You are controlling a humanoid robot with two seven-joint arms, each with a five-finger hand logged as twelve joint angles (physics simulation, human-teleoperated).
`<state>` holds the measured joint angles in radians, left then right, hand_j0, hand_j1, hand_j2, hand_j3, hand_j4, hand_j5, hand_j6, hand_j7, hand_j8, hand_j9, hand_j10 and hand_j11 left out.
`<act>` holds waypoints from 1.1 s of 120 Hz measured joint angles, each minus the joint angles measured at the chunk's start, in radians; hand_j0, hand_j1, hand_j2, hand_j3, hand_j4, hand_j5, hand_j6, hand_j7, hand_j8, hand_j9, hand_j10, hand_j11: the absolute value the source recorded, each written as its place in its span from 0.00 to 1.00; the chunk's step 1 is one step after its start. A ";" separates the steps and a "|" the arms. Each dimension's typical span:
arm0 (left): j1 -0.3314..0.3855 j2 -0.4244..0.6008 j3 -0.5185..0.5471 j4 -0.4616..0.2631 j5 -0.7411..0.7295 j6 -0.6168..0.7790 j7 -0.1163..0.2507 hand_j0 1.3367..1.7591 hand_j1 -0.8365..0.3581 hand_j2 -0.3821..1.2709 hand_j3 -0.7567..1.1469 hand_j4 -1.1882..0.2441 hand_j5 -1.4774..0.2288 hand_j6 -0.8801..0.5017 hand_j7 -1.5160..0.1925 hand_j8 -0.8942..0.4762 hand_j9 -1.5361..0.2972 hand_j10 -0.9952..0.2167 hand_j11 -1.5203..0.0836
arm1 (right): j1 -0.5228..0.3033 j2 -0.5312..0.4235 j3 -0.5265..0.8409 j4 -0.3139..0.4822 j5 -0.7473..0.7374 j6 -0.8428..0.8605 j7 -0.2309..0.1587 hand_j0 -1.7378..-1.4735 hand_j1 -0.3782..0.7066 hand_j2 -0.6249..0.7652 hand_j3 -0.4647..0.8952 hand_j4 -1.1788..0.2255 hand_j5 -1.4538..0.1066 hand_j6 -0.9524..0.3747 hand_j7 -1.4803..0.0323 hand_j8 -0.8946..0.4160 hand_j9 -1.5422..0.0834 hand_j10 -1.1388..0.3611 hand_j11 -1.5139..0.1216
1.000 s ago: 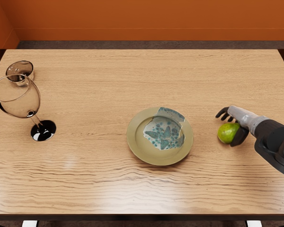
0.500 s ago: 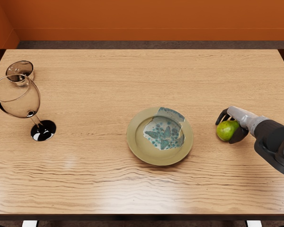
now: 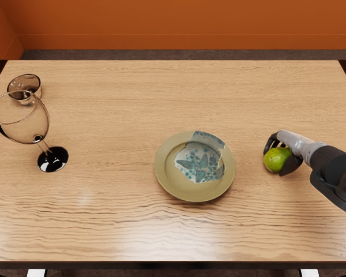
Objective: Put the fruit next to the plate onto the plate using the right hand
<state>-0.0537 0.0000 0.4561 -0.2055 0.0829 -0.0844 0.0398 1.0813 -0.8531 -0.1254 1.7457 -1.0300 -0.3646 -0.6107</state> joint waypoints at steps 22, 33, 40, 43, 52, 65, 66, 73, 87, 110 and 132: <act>0.000 0.000 0.000 0.000 0.000 0.000 0.000 0.76 0.99 0.23 0.40 0.83 0.87 0.64 0.89 0.65 0.84 0.82 0.95 | 0.007 -0.005 0.076 0.000 0.013 0.089 0.001 0.33 0.57 0.55 0.34 0.50 0.29 0.49 0.33 0.51 0.32 0.43 0.30; 0.000 0.000 0.000 0.000 0.000 0.000 0.000 0.76 0.99 0.23 0.40 0.83 0.87 0.64 0.89 0.65 0.84 0.82 0.95 | 0.008 -0.005 0.126 0.000 0.033 0.137 0.001 0.33 0.58 0.56 0.34 0.51 0.27 0.51 0.32 0.52 0.31 0.43 0.29; 0.000 0.000 -0.001 0.000 0.000 0.000 0.000 0.76 0.99 0.23 0.40 0.83 0.87 0.64 0.89 0.65 0.84 0.82 0.95 | 0.009 -0.003 0.158 0.000 0.051 0.169 0.001 0.33 0.58 0.57 0.34 0.52 0.26 0.52 0.31 0.53 0.30 0.44 0.27; 0.000 0.000 -0.001 0.000 0.000 0.000 0.000 0.76 0.99 0.23 0.40 0.83 0.87 0.64 0.89 0.65 0.84 0.82 0.95 | 0.009 -0.002 0.175 0.000 0.060 0.186 0.001 0.33 0.59 0.57 0.34 0.52 0.26 0.52 0.30 0.53 0.29 0.44 0.27; 0.000 0.000 -0.002 0.000 0.000 0.000 0.000 0.76 0.99 0.23 0.40 0.83 0.87 0.64 0.89 0.65 0.84 0.82 0.95 | 0.009 0.001 0.226 0.000 0.086 0.233 0.001 0.33 0.59 0.58 0.34 0.54 0.25 0.53 0.29 0.54 0.28 0.44 0.26; 0.000 0.000 -0.004 0.000 0.000 0.000 0.000 0.76 0.99 0.23 0.40 0.83 0.87 0.64 0.89 0.65 0.84 0.82 0.95 | 0.013 0.009 0.297 0.001 0.131 0.304 0.000 0.34 0.59 0.63 0.34 0.53 0.22 0.52 0.28 0.53 0.27 0.41 0.24; 0.000 0.000 -0.004 0.000 0.000 0.000 0.000 0.76 0.99 0.23 0.40 0.83 0.87 0.64 0.89 0.65 0.84 0.82 0.95 | 0.013 0.009 0.301 0.001 0.135 0.310 0.000 0.34 0.60 0.63 0.34 0.54 0.22 0.52 0.28 0.53 0.26 0.41 0.24; 0.001 0.000 -0.005 0.000 0.000 0.000 0.000 0.76 0.99 0.23 0.40 0.83 0.87 0.64 0.89 0.65 0.84 0.82 0.95 | 0.016 0.013 0.328 0.001 0.160 0.342 0.000 0.33 0.60 0.65 0.34 0.55 0.20 0.53 0.27 0.54 0.25 0.41 0.23; 0.002 0.000 -0.006 0.000 0.000 0.000 0.000 0.76 0.99 0.23 0.40 0.83 0.87 0.64 0.89 0.65 0.84 0.82 0.95 | 0.033 0.043 0.367 0.001 0.210 0.384 0.000 0.33 0.60 0.63 0.34 0.58 0.17 0.55 0.25 0.55 0.22 0.42 0.20; 0.002 0.000 -0.007 0.000 0.000 0.000 0.000 0.76 0.99 0.23 0.40 0.83 0.87 0.64 0.89 0.65 0.84 0.82 0.95 | 0.066 0.131 0.384 0.001 0.258 0.396 0.001 0.33 0.58 0.62 0.34 0.59 0.14 0.56 0.24 0.56 0.19 0.42 0.17; 0.002 0.000 -0.007 0.000 0.000 0.000 0.000 0.76 0.99 0.23 0.40 0.83 0.87 0.64 0.89 0.65 0.84 0.82 0.95 | 0.076 0.223 0.389 0.001 0.269 0.384 0.001 0.33 0.57 0.61 0.34 0.60 0.12 0.56 0.23 0.57 0.18 0.43 0.14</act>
<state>-0.0522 0.0000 0.4493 -0.2055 0.0829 -0.0844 0.0398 1.1569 -0.6305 0.2632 1.7467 -0.7606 0.0195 -0.6097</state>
